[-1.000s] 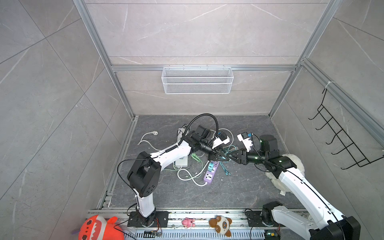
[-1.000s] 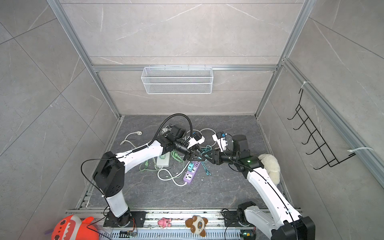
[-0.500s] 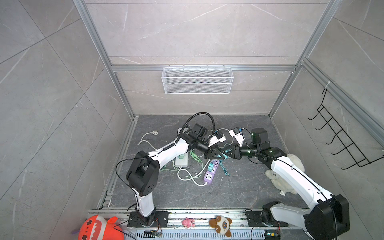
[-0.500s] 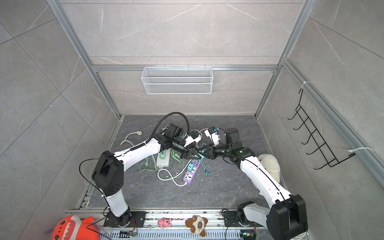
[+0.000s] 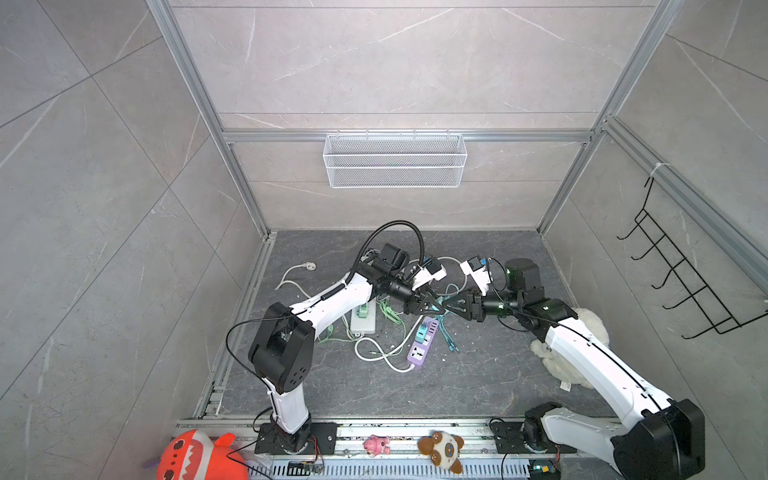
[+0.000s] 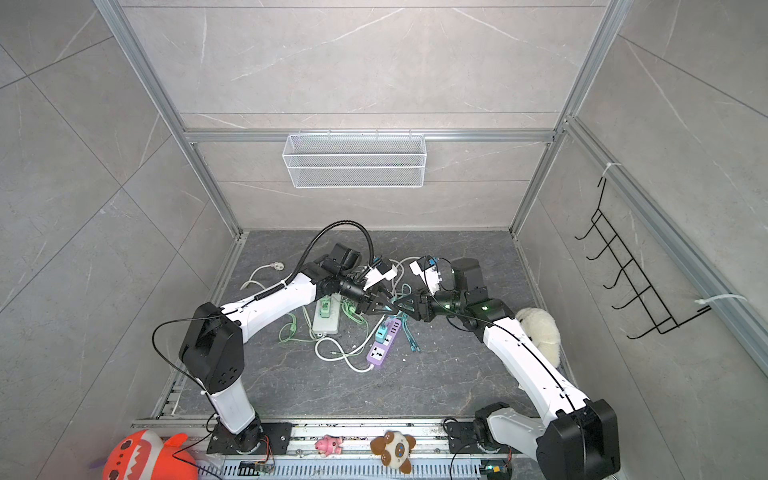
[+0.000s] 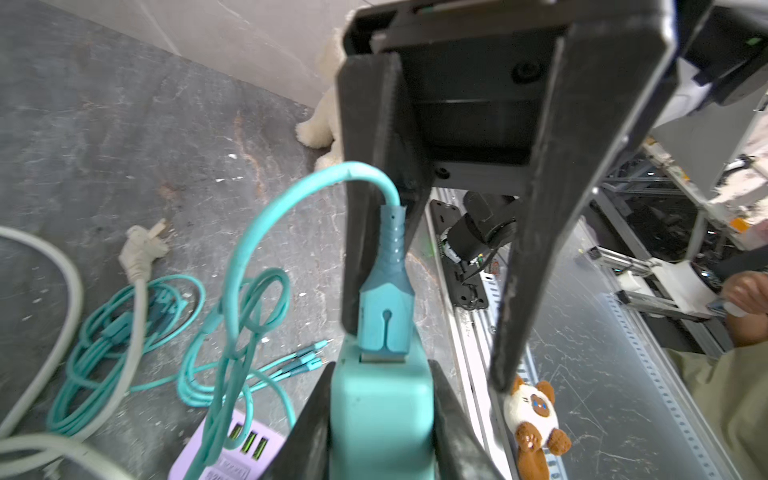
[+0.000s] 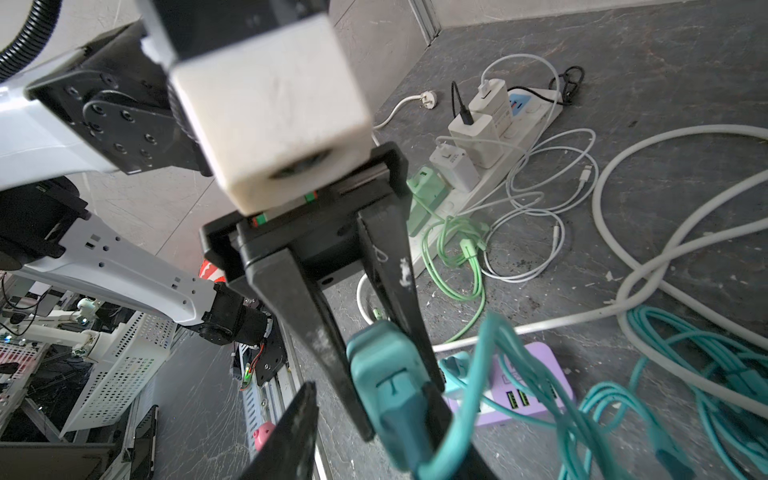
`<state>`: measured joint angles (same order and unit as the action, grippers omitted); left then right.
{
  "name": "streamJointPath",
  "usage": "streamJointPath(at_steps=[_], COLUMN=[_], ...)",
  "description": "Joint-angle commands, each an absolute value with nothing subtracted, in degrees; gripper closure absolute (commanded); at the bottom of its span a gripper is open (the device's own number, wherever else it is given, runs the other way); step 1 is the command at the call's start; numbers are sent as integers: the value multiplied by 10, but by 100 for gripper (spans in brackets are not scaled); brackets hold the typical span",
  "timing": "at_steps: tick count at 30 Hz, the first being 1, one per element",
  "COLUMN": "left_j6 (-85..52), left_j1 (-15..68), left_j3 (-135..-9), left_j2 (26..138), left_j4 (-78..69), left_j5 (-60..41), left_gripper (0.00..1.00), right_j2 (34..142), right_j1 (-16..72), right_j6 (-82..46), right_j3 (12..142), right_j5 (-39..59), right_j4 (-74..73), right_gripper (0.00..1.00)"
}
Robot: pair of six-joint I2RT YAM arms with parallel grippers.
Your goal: Insert the plug
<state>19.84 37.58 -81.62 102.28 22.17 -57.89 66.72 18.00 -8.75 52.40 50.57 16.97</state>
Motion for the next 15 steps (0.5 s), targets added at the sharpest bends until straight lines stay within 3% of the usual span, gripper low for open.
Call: streamJointPath(at_steps=[1,9,15], left_j6=[204,189,183], left_j1=[362,358,401], left_j3=[-843,-842,-816], left_j2=[992,976,969], left_j4=[207,205,178], left_j5=[-551,-560,-465], left_gripper=[100,100,100], right_j2=[656,661,693], right_j1=[191,190,179], right_j6=[-86,-123,-327], right_j3=[505,498,521], right_j5=[550,521,459], right_j4=[183,130,45], right_gripper=[56,53,48])
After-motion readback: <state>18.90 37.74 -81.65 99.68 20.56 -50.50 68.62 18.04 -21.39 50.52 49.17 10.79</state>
